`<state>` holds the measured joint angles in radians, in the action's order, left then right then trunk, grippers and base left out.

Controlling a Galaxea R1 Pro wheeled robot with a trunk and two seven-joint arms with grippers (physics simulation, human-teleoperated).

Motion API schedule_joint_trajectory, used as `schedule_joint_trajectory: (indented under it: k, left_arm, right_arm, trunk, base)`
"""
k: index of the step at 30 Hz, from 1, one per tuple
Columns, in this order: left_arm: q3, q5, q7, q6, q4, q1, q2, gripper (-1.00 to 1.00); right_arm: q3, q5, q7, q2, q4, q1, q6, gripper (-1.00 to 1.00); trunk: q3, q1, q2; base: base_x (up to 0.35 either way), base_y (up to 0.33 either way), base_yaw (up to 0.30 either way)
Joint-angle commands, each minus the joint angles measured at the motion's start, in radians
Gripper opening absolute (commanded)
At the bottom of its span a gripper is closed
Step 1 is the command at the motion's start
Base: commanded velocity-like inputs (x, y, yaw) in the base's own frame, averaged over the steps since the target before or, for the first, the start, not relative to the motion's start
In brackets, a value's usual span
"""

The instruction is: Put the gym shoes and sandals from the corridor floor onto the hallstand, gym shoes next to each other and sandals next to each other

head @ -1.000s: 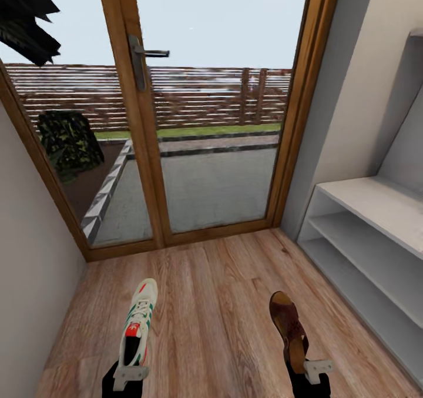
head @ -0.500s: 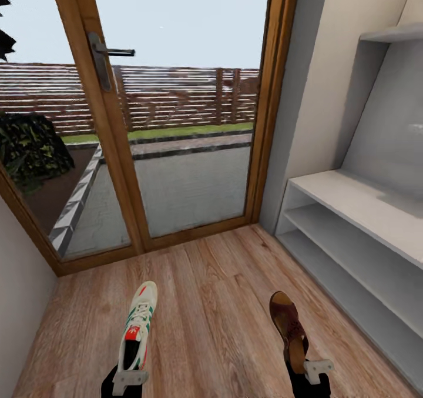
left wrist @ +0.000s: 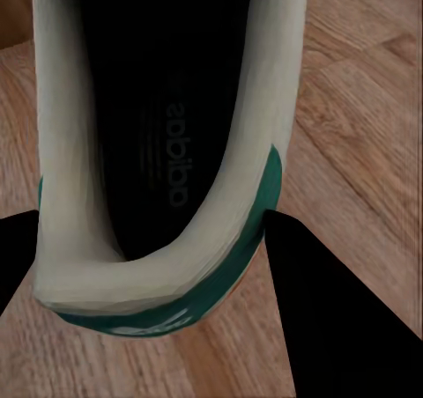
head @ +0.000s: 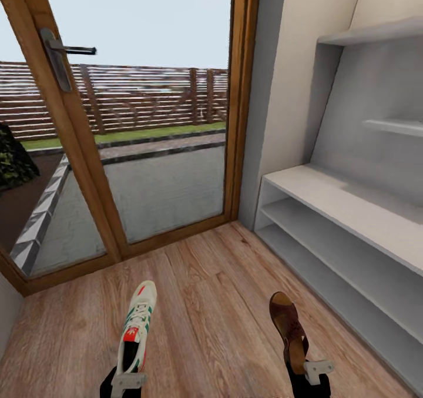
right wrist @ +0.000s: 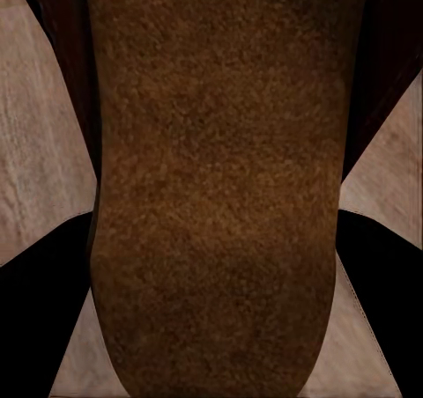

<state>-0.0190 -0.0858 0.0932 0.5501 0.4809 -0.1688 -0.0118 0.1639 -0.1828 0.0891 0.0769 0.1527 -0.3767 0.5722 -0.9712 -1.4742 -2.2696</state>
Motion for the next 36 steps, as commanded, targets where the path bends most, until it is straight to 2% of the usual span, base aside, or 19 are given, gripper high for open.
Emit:
schedule_joint_trajectory:
  k: [1, 31, 36]
  left_arm:
    - [-0.002, -0.012, 0.008, 0.004, 0.000, 0.000, 0.000, -1.00]
    - [-0.001, -0.017, 0.008, 0.004, -0.001, 0.000, -0.007, -1.00]
    - [-0.001, -0.016, 0.008, 0.004, 0.000, 0.000, -0.007, -1.00]
  right_arm:
    - [0.009, -0.004, 0.008, 0.000, -0.001, -0.001, 0.003, -1.00]
    - [0.009, -0.004, 0.006, 0.000, -0.001, -0.001, 0.003, -1.00]
    - [0.009, -0.004, 0.006, 0.000, -0.001, -0.001, 0.003, -1.00]
  trunk:
    - [-0.001, 0.000, 0.000]
    - [-0.001, 0.000, 0.000]
    - [-0.001, 0.000, 0.000]
  base:
    - [0.000, 0.000, -0.264]
    - [0.000, 0.000, -0.264]
    - [0.081, 0.149, -0.264]
